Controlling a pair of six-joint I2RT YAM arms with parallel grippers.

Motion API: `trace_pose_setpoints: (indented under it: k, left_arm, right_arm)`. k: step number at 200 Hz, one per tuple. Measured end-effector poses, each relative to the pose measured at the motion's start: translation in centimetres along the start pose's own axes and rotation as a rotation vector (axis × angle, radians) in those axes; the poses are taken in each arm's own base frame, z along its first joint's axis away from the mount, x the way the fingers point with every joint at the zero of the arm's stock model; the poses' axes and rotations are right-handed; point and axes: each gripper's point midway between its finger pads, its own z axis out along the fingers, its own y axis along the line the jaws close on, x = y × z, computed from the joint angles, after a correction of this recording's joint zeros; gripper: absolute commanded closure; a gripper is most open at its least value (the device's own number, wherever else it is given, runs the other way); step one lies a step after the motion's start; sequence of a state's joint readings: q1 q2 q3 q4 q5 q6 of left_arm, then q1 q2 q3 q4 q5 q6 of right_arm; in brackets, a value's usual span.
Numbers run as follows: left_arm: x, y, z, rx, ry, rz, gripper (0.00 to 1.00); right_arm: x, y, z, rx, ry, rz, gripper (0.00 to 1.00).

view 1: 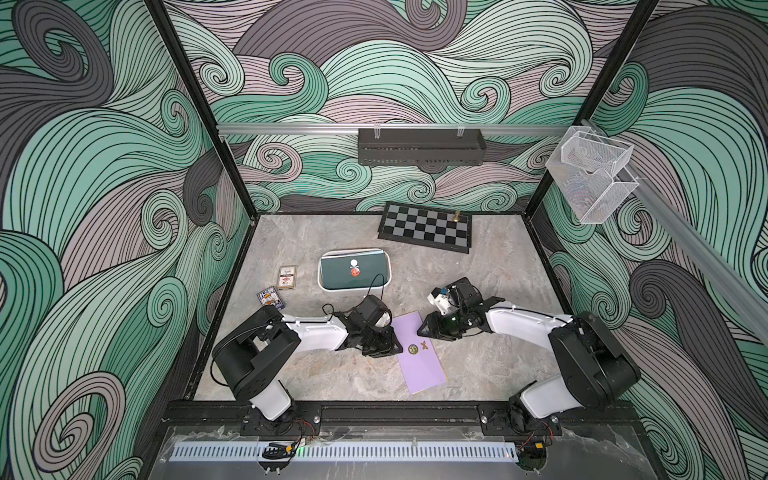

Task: Put the sealed envelopes into the storage box
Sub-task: Pick up the envelope from the center of the board, then place the envelope in the storage box.

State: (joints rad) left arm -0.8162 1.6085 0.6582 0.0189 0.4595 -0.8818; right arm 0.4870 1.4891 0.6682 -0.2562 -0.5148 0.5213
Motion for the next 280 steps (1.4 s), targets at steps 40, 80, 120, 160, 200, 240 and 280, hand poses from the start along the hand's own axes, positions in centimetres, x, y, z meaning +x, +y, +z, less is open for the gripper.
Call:
trace_pose_setpoints:
  k: [40, 80, 120, 160, 200, 240, 280]
  left_arm:
    - [0.0, 0.0, 0.0, -0.001, -0.002, 0.001, 0.71]
    - [-0.1, 0.0, 0.0, 0.000, -0.003, 0.001, 0.71]
    - [-0.1, 0.0, 0.0, 0.000, -0.004, 0.001, 0.71]
    - [-0.3, 0.0, -0.4, -0.009, -0.025, 0.007, 0.59]
    - [-0.3, 1.3, -5.4, -0.106, -0.187, 0.025, 0.47]
    - [-0.1, 3.4, -10.4, -0.156, -0.387, 0.009, 0.43]
    - [2.1, 8.7, -11.1, -0.263, -0.420, -0.076, 0.40]
  right_arm:
    - [-0.1, 2.5, -1.8, -0.085, -0.043, -0.040, 0.54]
    - [1.9, 2.1, -1.2, -0.131, 0.005, -0.018, 0.65]
    - [3.3, 1.4, -0.3, -0.141, 0.060, 0.009, 0.87]
    - [2.4, 2.4, -1.0, -0.152, 0.038, -0.051, 1.00]
    - [-1.8, 7.3, -6.6, -0.111, -0.137, -0.325, 1.00]
    - [-6.9, 14.8, -12.3, 0.012, -0.342, -0.786, 1.00]
    - [-10.9, 20.7, -9.5, 0.199, -0.309, -1.290, 1.00]
